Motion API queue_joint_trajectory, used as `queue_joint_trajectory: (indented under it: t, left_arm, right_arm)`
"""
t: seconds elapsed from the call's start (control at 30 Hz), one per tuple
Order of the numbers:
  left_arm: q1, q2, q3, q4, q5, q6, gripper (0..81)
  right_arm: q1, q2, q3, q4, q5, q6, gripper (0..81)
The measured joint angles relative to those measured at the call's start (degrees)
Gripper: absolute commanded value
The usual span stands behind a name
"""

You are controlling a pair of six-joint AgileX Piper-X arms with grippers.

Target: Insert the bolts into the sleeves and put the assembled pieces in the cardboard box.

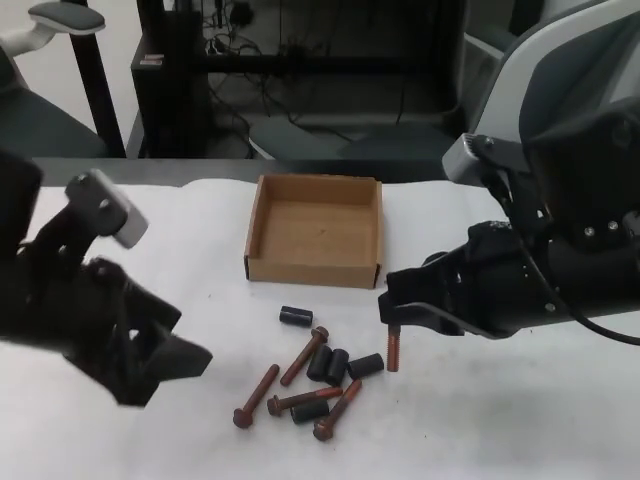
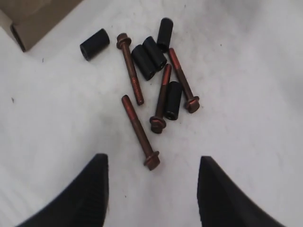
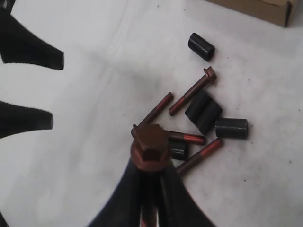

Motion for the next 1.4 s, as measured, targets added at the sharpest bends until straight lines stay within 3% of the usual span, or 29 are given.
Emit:
queue_joint_trajectory:
  t: [0.37, 0.63, 0.77, 1.4]
  left_arm:
    - [-11.1, 13.7, -13.0, 3.6, -13.8, 9.1, 57.0]
    - [-11.3, 23.1, -19.5, 3.8, -17.1, 29.2, 56.8]
    - [-11.3, 27.4, -22.9, 3.1, -17.2, 34.8, 56.3]
    - [-11.3, 38.2, -35.0, 6.0, -12.9, 36.9, 55.7]
  right_arm:
    - [0.0, 0.0, 0.0, 0.0, -4.9, 0.0, 0.6]
    - [0.0, 0.0, 0.0, 0.0, -5.6, -2.3, 0.6]
    - [0.0, 0.0, 0.0, 0.0, -5.6, -3.6, 0.6]
    - [0.0, 0.0, 0.0, 0.0, -5.6, -6.4, 0.6]
